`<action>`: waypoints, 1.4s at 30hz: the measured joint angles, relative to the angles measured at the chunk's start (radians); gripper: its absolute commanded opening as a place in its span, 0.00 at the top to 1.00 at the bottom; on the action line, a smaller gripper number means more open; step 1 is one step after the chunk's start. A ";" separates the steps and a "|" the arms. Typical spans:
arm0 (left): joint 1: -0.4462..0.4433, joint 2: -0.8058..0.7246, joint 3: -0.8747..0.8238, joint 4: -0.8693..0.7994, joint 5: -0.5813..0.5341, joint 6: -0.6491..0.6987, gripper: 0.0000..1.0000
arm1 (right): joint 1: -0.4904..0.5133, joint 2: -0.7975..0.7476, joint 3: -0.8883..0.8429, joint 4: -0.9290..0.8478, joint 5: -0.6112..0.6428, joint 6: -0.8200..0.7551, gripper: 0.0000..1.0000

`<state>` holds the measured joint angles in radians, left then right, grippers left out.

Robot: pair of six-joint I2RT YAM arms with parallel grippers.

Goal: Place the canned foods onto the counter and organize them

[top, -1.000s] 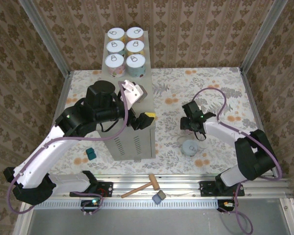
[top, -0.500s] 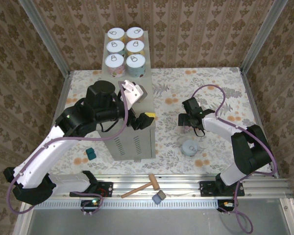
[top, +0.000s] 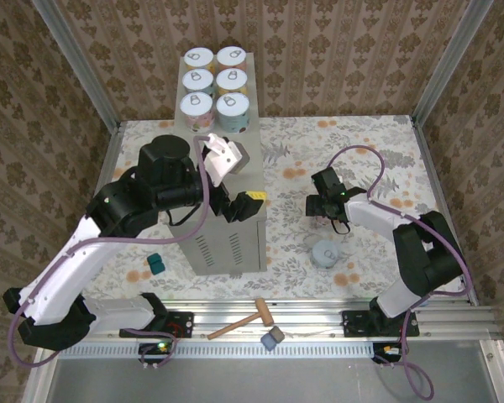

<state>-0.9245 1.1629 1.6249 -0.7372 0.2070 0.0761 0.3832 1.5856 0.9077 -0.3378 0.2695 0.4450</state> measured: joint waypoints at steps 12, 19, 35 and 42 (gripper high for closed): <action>0.000 0.000 0.002 -0.028 0.003 0.011 0.00 | -0.001 0.016 0.001 -0.001 0.003 -0.005 0.28; 0.000 0.000 0.004 -0.043 0.002 0.023 0.00 | -0.001 0.000 0.007 -0.034 -0.001 -0.021 0.33; -0.005 -0.032 0.071 -0.129 -0.023 0.063 0.00 | -0.001 -0.235 0.270 -0.290 -0.134 -0.171 0.33; -0.005 -0.033 0.121 -0.201 -0.047 0.087 0.00 | 0.003 -0.280 0.460 -0.447 -0.207 -0.240 0.33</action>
<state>-0.9291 1.1301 1.7454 -0.9379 0.1600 0.1627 0.3866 1.3052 1.3674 -0.7853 0.0628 0.2047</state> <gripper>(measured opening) 0.999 0.744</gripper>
